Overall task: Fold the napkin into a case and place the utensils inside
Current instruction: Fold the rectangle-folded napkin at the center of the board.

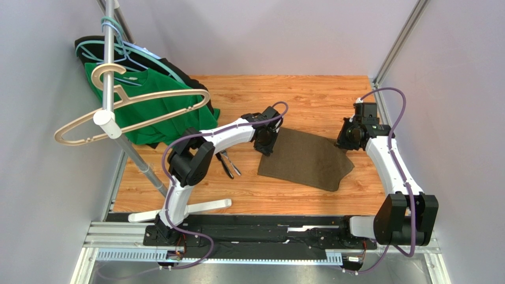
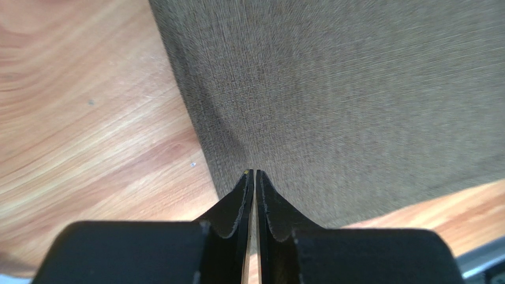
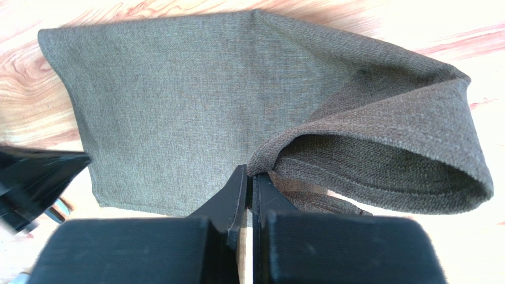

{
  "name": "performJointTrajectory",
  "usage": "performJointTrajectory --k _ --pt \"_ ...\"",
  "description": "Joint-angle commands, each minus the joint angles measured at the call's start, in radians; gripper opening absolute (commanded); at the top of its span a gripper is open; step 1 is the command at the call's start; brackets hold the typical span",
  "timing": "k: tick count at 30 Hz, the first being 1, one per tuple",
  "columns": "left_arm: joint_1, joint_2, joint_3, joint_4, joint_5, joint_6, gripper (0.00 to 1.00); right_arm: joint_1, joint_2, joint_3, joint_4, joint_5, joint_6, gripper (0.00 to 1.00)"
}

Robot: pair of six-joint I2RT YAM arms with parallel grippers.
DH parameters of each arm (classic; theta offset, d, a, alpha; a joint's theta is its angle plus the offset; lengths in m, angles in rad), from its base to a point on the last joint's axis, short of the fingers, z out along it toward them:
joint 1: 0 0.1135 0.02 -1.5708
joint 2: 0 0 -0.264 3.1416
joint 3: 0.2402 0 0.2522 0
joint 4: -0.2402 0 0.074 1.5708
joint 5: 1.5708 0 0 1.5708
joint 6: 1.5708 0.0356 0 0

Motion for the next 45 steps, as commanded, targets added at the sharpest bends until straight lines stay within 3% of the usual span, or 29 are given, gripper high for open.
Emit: performJointTrajectory --k 1,9,20,36,45 --pt "-0.006 0.038 0.009 -0.002 -0.003 0.000 0.12 0.019 -0.024 0.029 0.023 0.004 -0.017 0.00" --pt "-0.014 0.060 -0.063 0.098 0.100 -0.095 0.11 0.172 0.035 0.087 0.025 -0.017 0.037 0.00" --pt "-0.014 0.001 -0.128 0.147 0.086 -0.113 0.11 0.347 0.219 0.168 0.151 -0.129 0.161 0.00" --pt "0.016 -0.198 -0.268 0.198 0.036 -0.116 0.11 0.361 0.317 0.190 0.181 -0.178 0.148 0.00" --pt "0.036 -0.111 -0.289 0.216 0.069 -0.135 0.10 0.418 0.344 0.191 0.192 -0.184 0.172 0.00"
